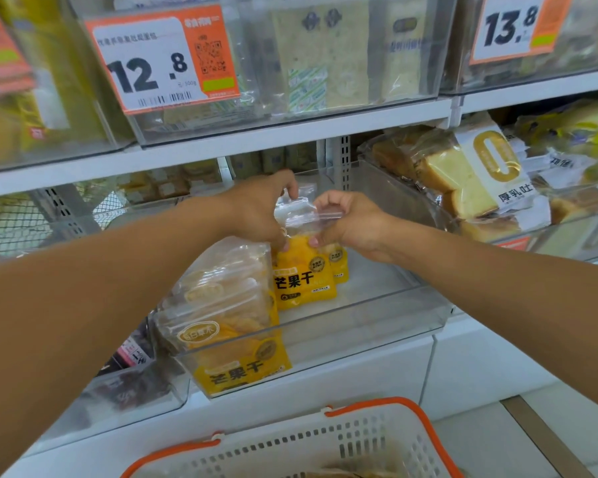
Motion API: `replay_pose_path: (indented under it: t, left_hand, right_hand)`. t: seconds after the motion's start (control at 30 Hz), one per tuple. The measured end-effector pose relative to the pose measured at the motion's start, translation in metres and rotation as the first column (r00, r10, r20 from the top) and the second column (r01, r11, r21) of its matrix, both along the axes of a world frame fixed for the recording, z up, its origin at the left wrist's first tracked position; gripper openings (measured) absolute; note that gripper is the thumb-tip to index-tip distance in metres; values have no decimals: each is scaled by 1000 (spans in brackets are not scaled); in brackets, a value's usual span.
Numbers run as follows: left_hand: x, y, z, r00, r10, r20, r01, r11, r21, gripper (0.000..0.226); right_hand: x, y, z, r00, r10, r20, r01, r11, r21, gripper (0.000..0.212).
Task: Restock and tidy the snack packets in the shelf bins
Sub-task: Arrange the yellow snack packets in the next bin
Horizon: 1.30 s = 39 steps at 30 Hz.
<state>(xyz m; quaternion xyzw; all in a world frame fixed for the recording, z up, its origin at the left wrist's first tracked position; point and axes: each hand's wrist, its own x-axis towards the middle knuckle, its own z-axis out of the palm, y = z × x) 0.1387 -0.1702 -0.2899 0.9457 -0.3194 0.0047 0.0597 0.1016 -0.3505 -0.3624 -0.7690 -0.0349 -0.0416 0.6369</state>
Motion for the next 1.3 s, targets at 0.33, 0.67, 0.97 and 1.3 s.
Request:
replay_pose_path:
  t: [0.33,0.67,0.97,1.3]
  left_hand:
    - [0,-11,-5,986,-3,166,-25,987,162,50]
    - [1,-12,-10,989,-17,146,-8,985,171,53]
    - [-4,-16,-15,991,22,136,-27,999,40,45]
    - [-7,-17,-16,977,10,214,-2,999,-38,36]
  right_hand:
    - [-3,-1,-3,926,96,-365,-130,989,-69,132]
    - [1,22,-6,931,-7,-365,-256,699,-667,44]
    - [-7,35,4,910,-100,-402,-91,899,-429,77]
    - [8,31,-4,980,-179,-84,83,756,-649,78]
